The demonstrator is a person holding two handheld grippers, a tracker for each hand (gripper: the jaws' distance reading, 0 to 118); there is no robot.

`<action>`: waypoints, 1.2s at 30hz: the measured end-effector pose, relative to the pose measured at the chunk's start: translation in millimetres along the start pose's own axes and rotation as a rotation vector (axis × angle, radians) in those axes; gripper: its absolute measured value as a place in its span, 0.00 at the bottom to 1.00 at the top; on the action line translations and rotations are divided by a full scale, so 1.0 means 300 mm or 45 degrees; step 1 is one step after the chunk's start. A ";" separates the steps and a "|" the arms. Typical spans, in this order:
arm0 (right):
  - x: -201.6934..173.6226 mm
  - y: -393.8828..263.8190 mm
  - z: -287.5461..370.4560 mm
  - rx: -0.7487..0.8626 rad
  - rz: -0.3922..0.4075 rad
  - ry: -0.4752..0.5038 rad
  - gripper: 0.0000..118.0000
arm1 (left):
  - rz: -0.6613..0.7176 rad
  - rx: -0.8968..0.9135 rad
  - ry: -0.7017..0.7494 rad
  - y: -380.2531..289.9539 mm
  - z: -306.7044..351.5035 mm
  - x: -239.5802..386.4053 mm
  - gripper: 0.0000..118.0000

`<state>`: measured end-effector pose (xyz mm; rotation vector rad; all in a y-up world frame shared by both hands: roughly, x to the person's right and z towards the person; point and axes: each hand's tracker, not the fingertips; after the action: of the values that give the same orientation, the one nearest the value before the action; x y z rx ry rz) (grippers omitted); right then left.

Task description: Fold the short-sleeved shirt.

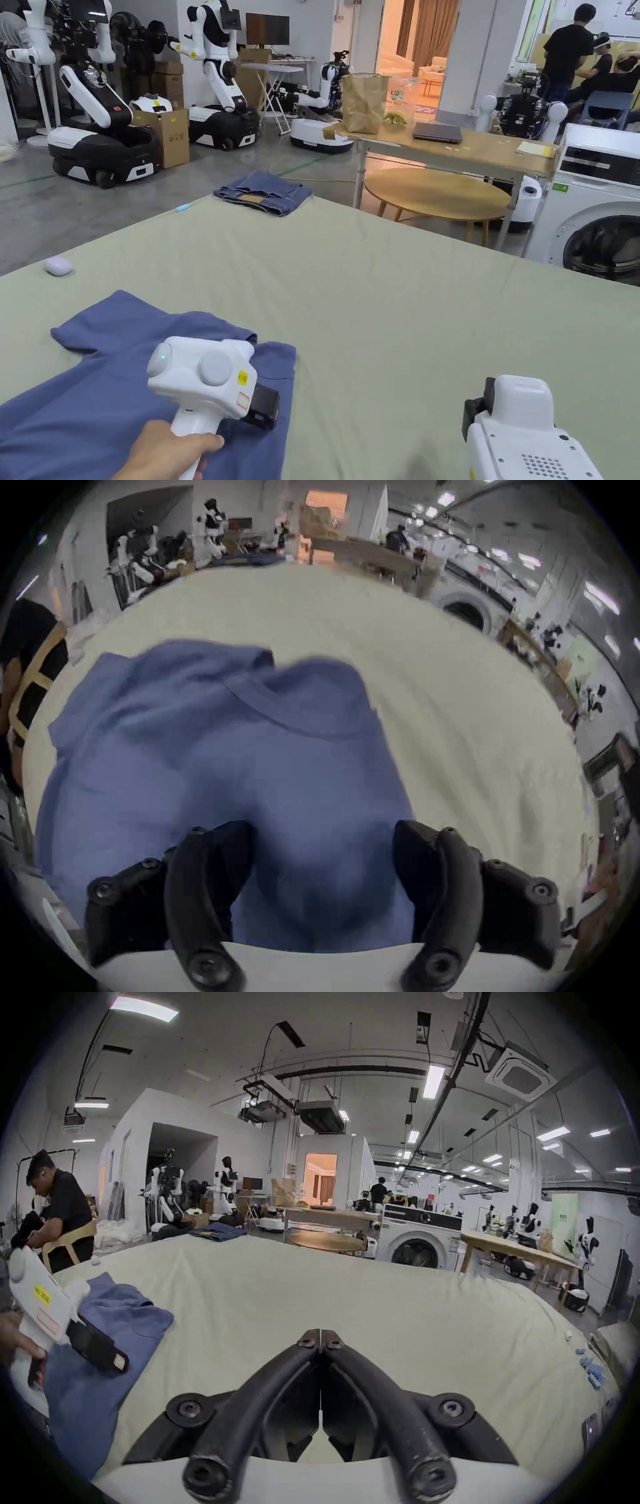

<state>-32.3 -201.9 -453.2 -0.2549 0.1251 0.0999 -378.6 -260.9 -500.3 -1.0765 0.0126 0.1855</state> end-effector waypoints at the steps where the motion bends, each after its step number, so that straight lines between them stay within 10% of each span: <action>1: 0.006 -0.004 -0.001 -0.007 0.002 -0.005 0.00 | -0.067 -0.020 0.096 -0.012 -0.021 0.015 0.64; 4: 0.028 -0.019 -0.003 -0.024 0.007 -0.015 0.00 | -0.167 0.094 0.201 -0.048 0.001 0.076 0.55; 8: 0.049 -0.035 -0.006 -0.045 -0.011 -0.032 0.00 | -0.126 0.130 0.203 -0.058 0.028 0.068 0.04; 36: 0.327 0.084 0.133 0.083 -0.035 -0.189 0.00 | -0.099 0.773 -0.181 0.185 0.656 0.255 0.04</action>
<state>66.1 -159.3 -434.3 -0.1832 -0.0225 0.0873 -327.8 -51.9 -462.9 -0.4560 -0.0958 0.1723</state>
